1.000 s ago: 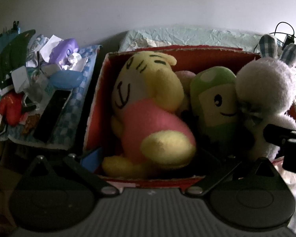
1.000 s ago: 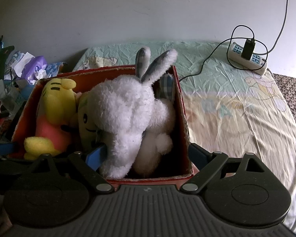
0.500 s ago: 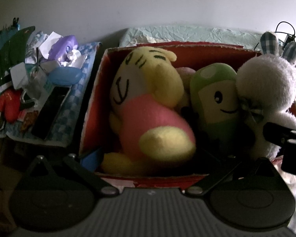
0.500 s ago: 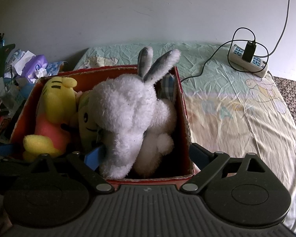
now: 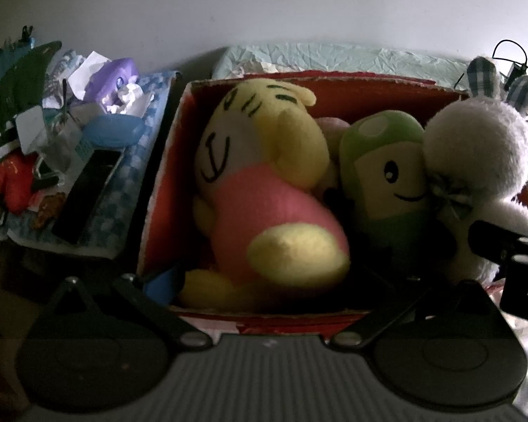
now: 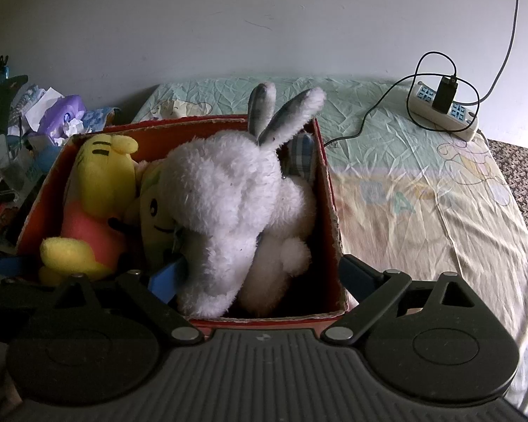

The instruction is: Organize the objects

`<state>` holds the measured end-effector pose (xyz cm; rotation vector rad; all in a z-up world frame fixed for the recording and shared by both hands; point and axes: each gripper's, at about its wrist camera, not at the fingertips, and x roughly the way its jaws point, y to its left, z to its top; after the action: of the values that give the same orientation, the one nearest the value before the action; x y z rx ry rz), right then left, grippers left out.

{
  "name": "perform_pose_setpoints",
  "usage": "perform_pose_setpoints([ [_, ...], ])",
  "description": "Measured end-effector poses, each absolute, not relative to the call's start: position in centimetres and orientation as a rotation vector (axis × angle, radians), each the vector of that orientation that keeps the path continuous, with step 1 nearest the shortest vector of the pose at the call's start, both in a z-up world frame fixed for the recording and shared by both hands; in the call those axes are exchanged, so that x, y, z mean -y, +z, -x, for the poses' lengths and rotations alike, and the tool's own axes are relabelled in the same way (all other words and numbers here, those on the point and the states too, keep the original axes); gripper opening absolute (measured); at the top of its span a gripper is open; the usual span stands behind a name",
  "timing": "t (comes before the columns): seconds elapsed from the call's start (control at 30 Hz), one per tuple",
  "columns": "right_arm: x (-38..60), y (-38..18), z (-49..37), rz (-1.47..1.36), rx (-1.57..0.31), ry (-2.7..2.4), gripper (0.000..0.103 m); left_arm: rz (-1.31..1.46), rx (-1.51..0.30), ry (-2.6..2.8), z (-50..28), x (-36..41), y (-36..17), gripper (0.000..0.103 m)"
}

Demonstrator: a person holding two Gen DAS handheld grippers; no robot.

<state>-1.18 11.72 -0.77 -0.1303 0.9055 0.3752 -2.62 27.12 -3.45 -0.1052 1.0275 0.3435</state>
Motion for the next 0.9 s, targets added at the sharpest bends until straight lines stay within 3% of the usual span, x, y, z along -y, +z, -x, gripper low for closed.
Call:
perform_pose_setpoints([
  [0.9,-12.02,-0.99,1.49,0.153,-0.888,0.372,0.098,0.117,-1.029,0.343,2.49,-27.21,-3.88,0.103],
])
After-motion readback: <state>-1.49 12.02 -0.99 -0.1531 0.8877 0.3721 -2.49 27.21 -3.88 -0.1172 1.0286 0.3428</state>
